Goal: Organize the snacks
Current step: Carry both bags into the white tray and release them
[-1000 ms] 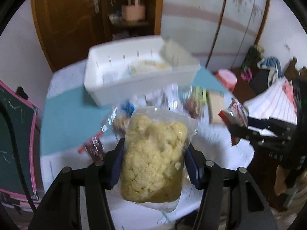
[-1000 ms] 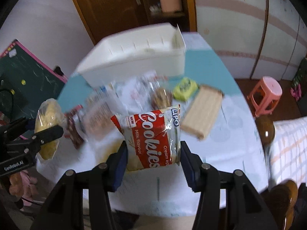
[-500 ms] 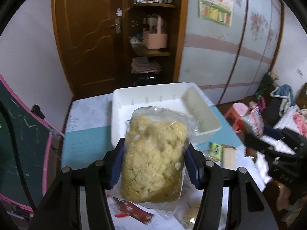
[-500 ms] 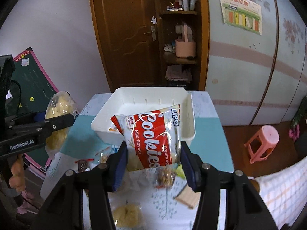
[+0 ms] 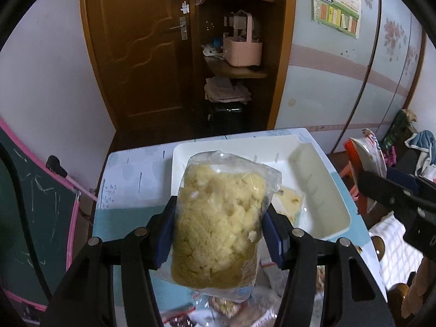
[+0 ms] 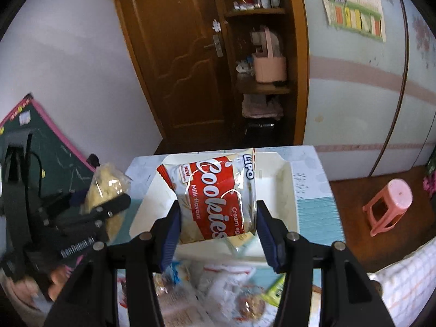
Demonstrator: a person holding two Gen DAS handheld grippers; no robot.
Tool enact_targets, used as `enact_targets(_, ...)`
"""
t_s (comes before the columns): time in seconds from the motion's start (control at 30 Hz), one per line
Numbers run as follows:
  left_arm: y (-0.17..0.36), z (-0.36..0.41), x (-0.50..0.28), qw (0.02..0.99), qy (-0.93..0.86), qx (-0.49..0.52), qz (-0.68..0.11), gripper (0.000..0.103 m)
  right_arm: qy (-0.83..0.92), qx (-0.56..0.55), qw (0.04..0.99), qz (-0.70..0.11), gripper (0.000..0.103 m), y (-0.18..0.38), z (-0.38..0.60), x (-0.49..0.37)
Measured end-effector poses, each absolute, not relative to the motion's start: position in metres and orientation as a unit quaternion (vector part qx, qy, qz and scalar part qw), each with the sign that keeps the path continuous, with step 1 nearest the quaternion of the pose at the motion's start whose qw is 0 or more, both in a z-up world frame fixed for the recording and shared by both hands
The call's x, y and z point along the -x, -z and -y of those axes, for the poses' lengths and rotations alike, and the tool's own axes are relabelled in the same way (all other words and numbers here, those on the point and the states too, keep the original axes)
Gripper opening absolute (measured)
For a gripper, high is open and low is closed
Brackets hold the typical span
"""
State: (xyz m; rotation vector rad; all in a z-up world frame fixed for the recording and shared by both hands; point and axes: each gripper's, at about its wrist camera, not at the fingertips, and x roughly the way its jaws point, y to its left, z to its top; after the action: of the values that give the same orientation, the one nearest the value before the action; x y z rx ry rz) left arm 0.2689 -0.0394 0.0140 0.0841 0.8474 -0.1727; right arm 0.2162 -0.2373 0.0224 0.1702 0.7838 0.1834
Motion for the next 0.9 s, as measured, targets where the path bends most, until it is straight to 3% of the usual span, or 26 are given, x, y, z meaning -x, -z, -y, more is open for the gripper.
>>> enact_targets(0.8,0.039,0.059,-0.366,0.892,0.058,-0.053,-0.445,0.057,-0.044,-0.096,0.897,-0.429,0.055,0.019,0.231,-0.316)
enact_targets(0.87,0.045,0.059,-0.372,0.888,0.06,-0.048,-0.454,0.062,-0.043,-0.096,0.896,-0.431,0.056,0.023,0.232,-0.321)
enact_targets(0.9,0.047,0.058,-0.373,0.887,0.06,-0.046,-0.455,0.072,-0.045,-0.098,0.895,-0.434,0.056,0.025,0.233,-0.324)
